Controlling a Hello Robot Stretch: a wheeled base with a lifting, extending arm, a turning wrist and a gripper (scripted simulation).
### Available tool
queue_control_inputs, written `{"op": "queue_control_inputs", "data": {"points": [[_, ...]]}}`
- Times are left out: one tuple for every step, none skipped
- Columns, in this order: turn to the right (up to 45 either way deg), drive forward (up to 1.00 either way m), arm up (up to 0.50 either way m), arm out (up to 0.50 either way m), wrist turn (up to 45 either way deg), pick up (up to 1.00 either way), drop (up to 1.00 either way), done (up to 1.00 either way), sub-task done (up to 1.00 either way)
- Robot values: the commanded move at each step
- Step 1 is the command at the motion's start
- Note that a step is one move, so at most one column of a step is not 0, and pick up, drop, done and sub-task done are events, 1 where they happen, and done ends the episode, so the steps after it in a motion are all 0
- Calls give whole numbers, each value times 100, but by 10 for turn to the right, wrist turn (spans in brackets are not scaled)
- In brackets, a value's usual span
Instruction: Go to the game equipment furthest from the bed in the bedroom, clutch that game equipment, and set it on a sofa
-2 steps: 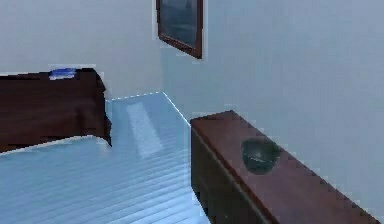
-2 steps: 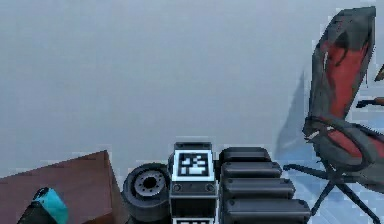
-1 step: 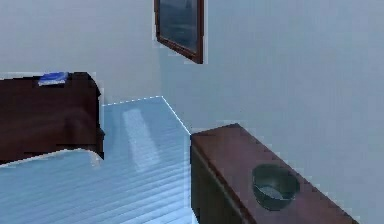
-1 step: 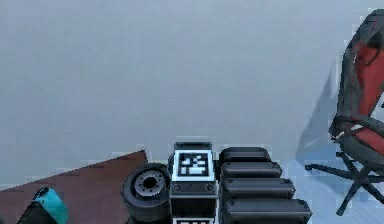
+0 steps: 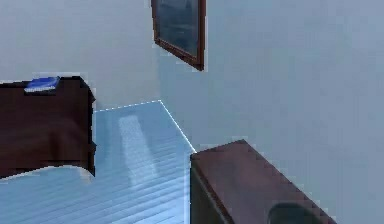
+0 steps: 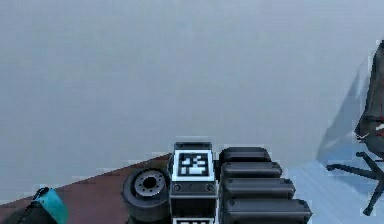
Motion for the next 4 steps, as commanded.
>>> {"op": "queue_control_inputs", "data": {"points": [[-450, 0, 0, 0, 0, 0, 0, 0, 0], [-450, 0, 0, 0, 0, 0, 0, 0, 0], [-210, 0, 0, 0, 0, 0, 0, 0, 0], [-30, 0, 0, 0, 0, 0, 0, 0, 0]]}}
